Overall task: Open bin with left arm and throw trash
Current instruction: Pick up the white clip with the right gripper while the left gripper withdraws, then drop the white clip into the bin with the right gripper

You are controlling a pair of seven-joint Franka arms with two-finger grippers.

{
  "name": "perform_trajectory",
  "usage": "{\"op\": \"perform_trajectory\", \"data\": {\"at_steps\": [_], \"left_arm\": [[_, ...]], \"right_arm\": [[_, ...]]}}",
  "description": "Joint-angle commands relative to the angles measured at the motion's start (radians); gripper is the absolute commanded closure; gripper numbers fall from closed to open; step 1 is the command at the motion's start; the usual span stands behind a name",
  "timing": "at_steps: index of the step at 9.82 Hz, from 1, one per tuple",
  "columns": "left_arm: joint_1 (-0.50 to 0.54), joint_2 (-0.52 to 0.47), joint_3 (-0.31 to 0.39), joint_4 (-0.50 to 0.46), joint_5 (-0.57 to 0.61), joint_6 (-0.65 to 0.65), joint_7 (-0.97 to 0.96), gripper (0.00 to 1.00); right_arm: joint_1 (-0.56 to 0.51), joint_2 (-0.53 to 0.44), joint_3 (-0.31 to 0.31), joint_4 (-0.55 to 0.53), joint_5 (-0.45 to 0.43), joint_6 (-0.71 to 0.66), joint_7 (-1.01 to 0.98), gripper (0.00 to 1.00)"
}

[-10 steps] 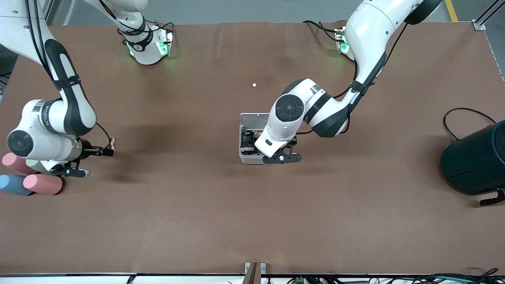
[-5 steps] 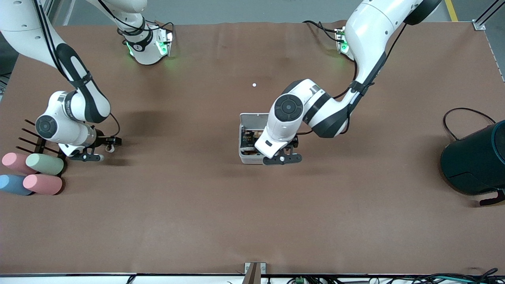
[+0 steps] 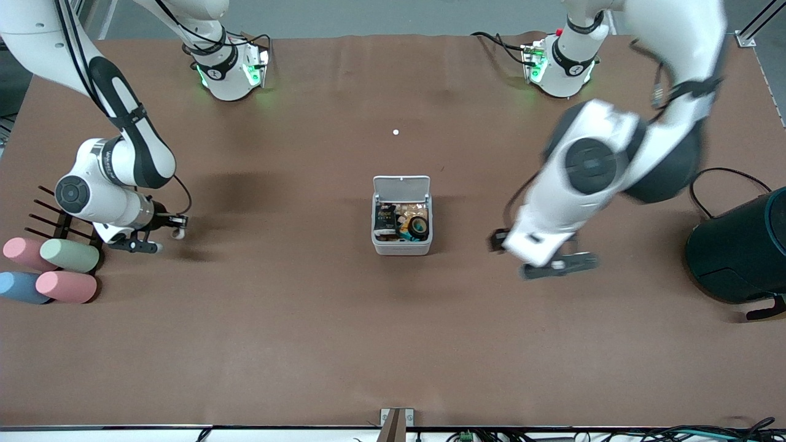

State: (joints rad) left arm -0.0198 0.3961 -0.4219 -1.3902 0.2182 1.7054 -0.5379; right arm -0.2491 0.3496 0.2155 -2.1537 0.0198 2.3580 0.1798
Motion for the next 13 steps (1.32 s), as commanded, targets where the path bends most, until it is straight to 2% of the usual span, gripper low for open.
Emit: {"op": "perform_trajectory", "data": {"at_steps": [1, 2, 3, 5, 6, 7, 8, 10, 11, 13], "left_arm": [[0.123, -0.136, -0.008, -0.035, -0.083, -0.093, 0.228, 0.00], [0.168, -0.185, -0.006, -0.036, -0.106, -0.137, 0.319, 0.00], [0.160, -0.241, 0.030, -0.036, -0.111, -0.188, 0.356, 0.00], [0.005, -0.309, 0.269, -0.052, -0.126, -0.239, 0.418, 0.00], [-0.053, -0.327, 0.351, -0.071, -0.126, -0.247, 0.452, 0.00], [-0.077, -0.324, 0.406, -0.069, -0.146, -0.244, 0.513, 0.00], [-0.069, -0.324, 0.408, -0.070, -0.157, -0.233, 0.525, 0.00], [-0.059, -0.330, 0.408, -0.072, -0.171, -0.181, 0.526, 0.00], [-0.040, -0.335, 0.408, -0.078, -0.195, -0.134, 0.532, 0.00], [0.000, -0.413, 0.405, -0.156, -0.206, -0.138, 0.533, 0.00]], "right_arm": [[0.117, -0.021, 0.097, 0.153, 0.063, -0.072, 0.357, 1.00], [0.214, -0.018, 0.104, 0.237, 0.068, -0.080, 0.541, 1.00], [0.319, -0.006, 0.102, 0.300, 0.071, -0.112, 0.705, 1.00], [0.486, 0.084, 0.102, 0.488, 0.071, -0.112, 0.962, 1.00], [0.552, 0.136, 0.101, 0.573, 0.063, -0.108, 1.048, 1.00], [0.617, 0.164, 0.098, 0.593, 0.051, -0.102, 1.099, 1.00], [0.664, 0.178, 0.088, 0.595, 0.051, -0.073, 1.106, 1.00], [0.689, 0.207, 0.084, 0.594, 0.049, -0.051, 1.106, 1.00], [0.691, 0.222, 0.085, 0.594, 0.039, -0.048, 1.104, 0.93], [0.708, 0.232, 0.084, 0.589, 0.037, -0.054, 1.103, 0.00]]}}
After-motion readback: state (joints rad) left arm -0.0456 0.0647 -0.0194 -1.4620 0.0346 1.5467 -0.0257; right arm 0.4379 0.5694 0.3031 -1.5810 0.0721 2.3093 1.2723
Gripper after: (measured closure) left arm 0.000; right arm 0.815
